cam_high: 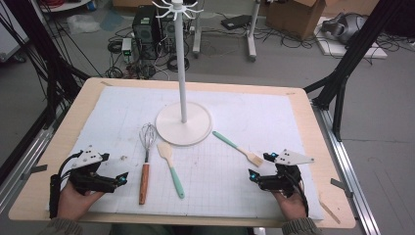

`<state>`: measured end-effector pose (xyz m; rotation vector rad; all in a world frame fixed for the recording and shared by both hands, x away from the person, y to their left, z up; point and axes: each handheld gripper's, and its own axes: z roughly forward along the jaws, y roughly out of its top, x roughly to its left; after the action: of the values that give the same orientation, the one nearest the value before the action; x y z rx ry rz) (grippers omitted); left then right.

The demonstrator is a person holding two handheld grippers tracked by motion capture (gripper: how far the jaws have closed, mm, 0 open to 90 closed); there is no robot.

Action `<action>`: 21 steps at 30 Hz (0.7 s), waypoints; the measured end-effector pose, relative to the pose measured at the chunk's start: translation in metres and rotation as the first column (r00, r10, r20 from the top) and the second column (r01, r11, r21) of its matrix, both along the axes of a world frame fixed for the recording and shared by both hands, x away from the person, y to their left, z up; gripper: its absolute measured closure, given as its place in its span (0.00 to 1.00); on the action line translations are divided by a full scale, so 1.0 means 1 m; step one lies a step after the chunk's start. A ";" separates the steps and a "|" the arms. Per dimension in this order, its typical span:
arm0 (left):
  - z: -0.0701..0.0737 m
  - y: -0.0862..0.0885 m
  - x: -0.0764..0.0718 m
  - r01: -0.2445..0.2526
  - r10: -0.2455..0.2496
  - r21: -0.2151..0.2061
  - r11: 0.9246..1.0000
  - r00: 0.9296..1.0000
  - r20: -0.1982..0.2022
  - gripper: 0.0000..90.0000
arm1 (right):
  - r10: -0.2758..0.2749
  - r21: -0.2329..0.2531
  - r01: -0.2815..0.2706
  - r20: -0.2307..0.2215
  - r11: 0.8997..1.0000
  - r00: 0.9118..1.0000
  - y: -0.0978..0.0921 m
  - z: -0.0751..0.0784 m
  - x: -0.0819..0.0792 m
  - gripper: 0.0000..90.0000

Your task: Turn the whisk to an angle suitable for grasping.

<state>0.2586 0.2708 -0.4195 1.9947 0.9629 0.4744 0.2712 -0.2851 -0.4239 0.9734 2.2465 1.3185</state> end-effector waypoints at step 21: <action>0.001 0.004 -0.010 -0.004 0.004 -0.004 1.000 1.000 0.014 0.02 | 0.018 -0.007 -0.018 0.011 1.000 1.000 0.008 0.003 -0.001 0.18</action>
<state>0.2487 0.2744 -0.4182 1.9835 0.9591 0.4873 0.2699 -0.2773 -0.4206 0.9430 2.2546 1.3201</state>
